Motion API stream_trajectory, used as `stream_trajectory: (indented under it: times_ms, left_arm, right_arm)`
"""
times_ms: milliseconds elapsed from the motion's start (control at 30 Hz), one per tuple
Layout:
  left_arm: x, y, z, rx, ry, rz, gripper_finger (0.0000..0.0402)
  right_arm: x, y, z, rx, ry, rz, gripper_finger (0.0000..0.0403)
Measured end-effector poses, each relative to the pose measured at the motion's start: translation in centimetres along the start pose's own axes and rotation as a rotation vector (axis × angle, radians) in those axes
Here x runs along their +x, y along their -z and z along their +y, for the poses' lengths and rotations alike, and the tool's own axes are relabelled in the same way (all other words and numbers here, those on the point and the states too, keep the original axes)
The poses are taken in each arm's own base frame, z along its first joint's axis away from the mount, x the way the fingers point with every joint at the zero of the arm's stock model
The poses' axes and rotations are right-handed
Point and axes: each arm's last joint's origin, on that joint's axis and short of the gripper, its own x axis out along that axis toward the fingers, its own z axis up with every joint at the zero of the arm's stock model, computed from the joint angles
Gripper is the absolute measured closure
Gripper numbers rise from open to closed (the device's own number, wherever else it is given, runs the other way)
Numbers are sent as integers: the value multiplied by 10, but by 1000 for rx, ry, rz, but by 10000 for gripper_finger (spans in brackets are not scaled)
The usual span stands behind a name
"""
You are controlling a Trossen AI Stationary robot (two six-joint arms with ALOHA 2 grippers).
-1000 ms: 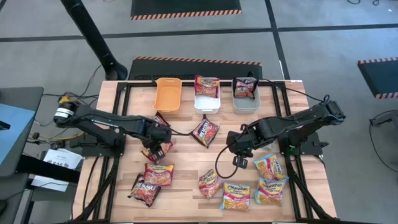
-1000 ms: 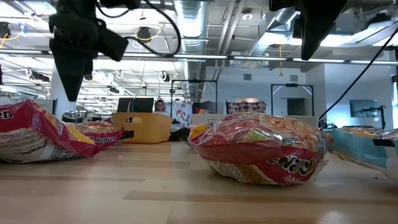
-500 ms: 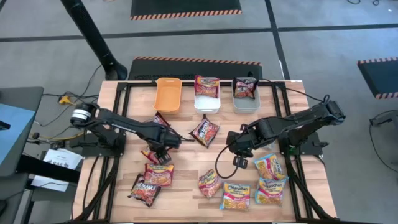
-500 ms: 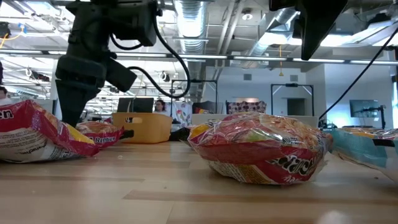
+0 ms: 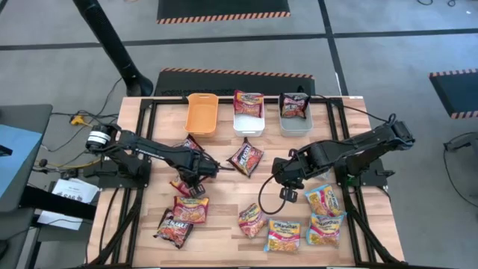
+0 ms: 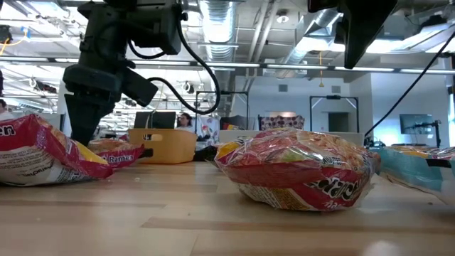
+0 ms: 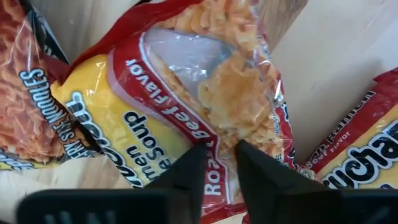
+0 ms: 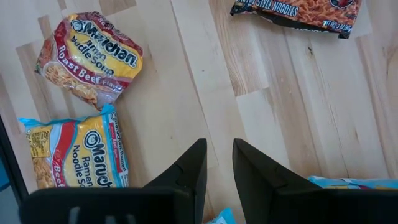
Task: Sort Maruchan noodles
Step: Put the red noodle pack into the white bin
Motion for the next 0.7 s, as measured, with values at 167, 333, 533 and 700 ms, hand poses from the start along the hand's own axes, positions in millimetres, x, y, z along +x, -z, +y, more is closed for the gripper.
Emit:
stream_trajectory:
  times_ms: [167,333,533,700]
  left_arm:
    - [0,0,-1,30,8,0,395]
    - [-5,2,-2,72,22,-18,401]
    - [-26,5,-3,134,122,-125,401]
    - [-27,0,-5,212,172,-157,401]
  right_arm:
    - [0,0,0,0,0,-1,300]
    - [0,0,0,11,1,-1,300]
    - [0,-3,-5,30,6,-5,300]
    - [1,-8,-13,59,17,-9,300]
